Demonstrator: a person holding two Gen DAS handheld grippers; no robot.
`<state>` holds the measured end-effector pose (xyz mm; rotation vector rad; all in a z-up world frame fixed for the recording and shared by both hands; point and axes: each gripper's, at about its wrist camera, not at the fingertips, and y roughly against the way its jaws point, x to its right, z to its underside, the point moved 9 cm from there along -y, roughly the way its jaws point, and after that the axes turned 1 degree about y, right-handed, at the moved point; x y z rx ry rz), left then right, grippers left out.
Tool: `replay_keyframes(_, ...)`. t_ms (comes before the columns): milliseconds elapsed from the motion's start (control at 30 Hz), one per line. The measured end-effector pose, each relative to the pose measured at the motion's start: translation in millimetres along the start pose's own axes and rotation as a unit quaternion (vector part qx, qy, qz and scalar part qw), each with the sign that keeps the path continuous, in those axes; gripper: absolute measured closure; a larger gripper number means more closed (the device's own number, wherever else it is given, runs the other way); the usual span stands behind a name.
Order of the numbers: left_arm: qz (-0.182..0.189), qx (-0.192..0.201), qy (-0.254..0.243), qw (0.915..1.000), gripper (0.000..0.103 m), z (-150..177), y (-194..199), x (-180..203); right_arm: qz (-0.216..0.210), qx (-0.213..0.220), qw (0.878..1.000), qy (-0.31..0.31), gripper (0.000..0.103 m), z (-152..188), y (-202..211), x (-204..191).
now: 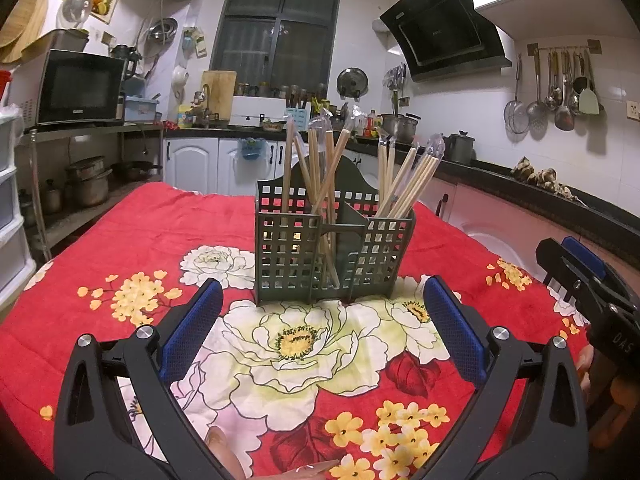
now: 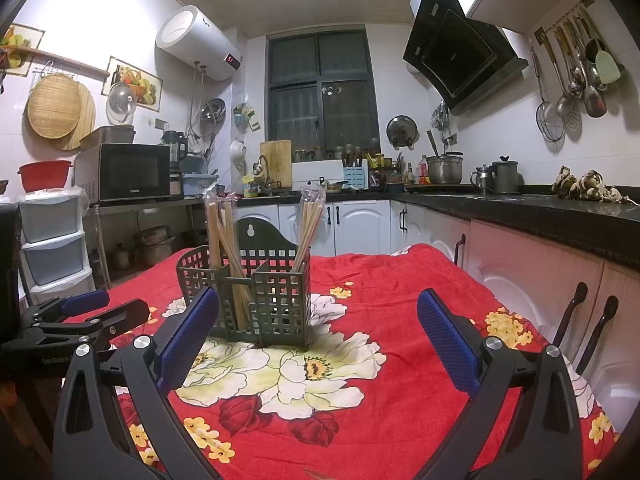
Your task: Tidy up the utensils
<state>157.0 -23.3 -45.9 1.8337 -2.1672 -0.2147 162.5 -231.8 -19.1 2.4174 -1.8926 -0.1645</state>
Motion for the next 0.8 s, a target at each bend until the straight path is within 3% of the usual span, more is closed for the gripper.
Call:
replay_keyframes(267, -0.009, -0.019, 0.004, 0.9998, 0.010, 5.1, -6.2, -3.2, 0.006, -0.011, 1.000, -0.004, 0.006, 0.9, 0.1, 2.4)
replay_keyframes(500, -0.021, -0.100, 0.041, 0.9939, 0.010, 16.3, -21.8, -22.4, 0.023, -0.051, 0.998, -0.023, 0.006, -4.4, -3.6, 17.4)
replay_keyframes(633, -0.036, -0.134, 0.052, 0.9889, 0.010, 1.0, -28.8, -54.0, 0.057, -0.121, 0.991, -0.022, 0.006, -7.2, -23.3, 46.4)
replay_keyframes(700, -0.066, -0.149, 0.046, 0.9856, 0.010, -6.6, -39.9, -79.7, 0.084, -0.193, 0.977, -0.023, 0.006, 5.3, -47.8, 71.8)
replay_keyframes(800, -0.120, -0.188, 0.069, 0.9724, 0.010, -10.2, -66.0, -128.3, 0.117, -0.272, 0.955, -0.018, 0.006, 31.6, -78.2, 102.8)
